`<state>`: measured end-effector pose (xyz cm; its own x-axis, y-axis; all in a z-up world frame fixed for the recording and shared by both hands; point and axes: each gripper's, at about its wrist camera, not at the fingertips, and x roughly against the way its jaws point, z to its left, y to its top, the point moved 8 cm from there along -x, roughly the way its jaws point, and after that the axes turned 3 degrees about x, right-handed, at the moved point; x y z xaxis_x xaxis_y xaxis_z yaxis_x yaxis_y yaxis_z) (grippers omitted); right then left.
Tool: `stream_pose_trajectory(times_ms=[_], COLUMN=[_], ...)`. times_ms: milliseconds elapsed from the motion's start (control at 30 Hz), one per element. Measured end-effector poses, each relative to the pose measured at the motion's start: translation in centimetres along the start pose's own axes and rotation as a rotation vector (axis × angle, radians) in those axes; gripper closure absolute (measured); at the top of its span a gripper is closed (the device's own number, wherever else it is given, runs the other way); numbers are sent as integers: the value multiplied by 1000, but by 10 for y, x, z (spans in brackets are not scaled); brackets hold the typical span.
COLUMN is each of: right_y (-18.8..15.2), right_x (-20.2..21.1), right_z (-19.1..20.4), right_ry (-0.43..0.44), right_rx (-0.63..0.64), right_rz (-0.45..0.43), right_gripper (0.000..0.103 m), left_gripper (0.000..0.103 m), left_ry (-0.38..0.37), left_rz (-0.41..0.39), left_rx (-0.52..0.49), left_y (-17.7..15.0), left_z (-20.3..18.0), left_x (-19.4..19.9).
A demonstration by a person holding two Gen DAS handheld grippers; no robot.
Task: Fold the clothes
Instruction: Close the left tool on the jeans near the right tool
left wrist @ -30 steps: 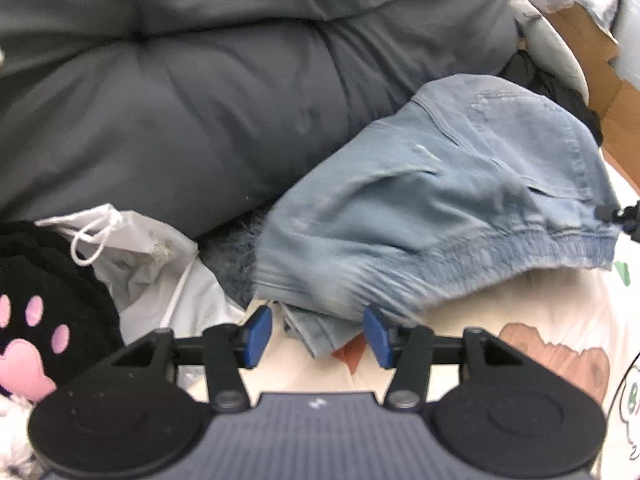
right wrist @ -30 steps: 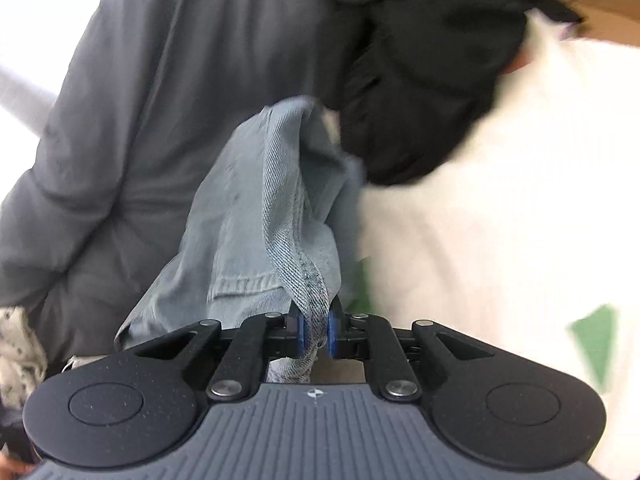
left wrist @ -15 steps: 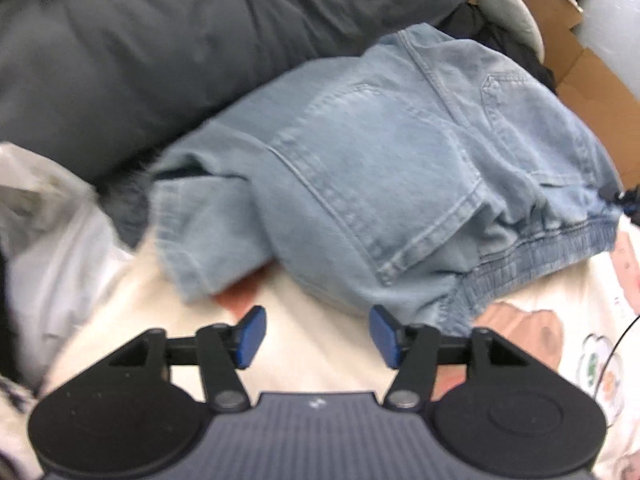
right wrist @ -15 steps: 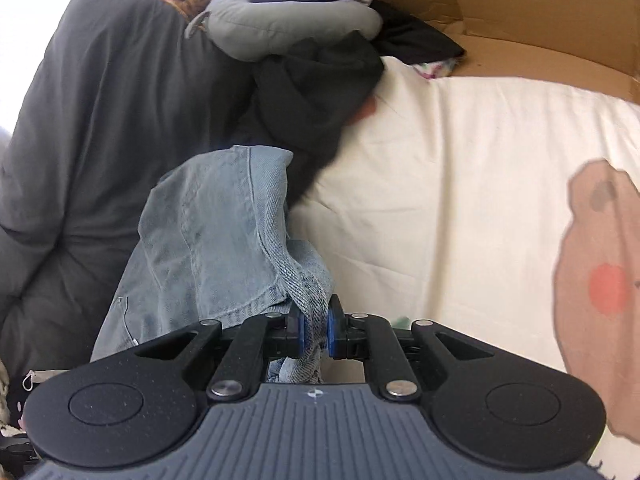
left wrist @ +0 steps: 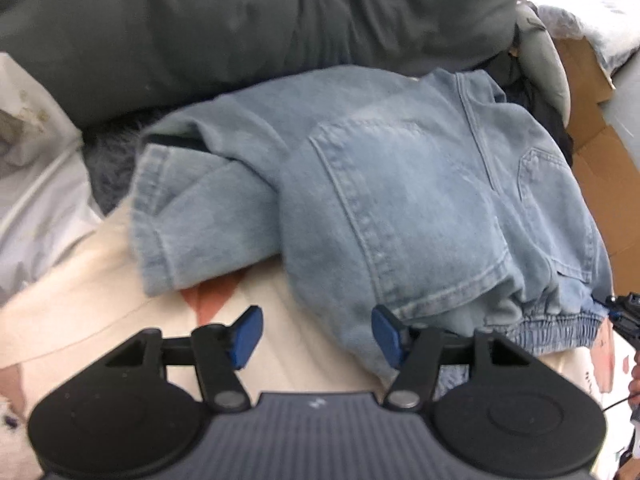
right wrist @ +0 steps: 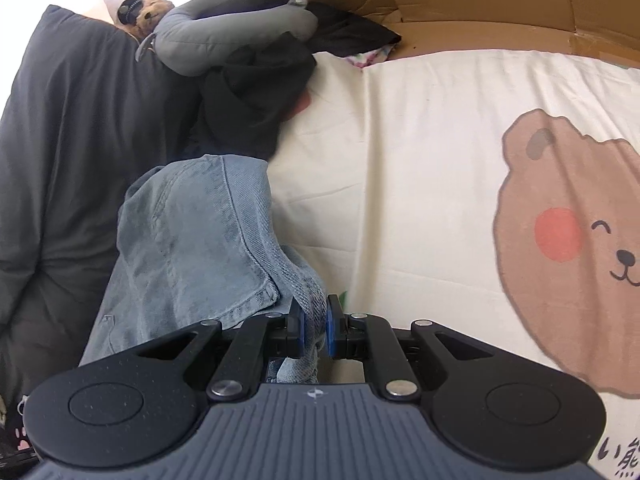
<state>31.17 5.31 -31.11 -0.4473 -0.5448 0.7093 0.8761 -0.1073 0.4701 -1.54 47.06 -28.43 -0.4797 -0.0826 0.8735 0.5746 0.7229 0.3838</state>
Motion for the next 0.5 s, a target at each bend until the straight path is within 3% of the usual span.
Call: stream_pose_trajectory(times_ms=[133, 200, 500], right_y=[-1, -1, -1], right_x=[-4, -6, -12], right_z=[-4, -5, -7], right_ry=[-10, -13, -11], right_rx=[-11, -15, -23], right_rz=[1, 3, 20], right_gripper=[94, 94, 94], left_gripper=[43, 48, 48], left_ry=[46, 38, 37], left_rz=[13, 20, 4], left_rx=[13, 21, -49], left_y=[0, 0, 4], left_z=[10, 10, -13], left_x=[-8, -14, -41])
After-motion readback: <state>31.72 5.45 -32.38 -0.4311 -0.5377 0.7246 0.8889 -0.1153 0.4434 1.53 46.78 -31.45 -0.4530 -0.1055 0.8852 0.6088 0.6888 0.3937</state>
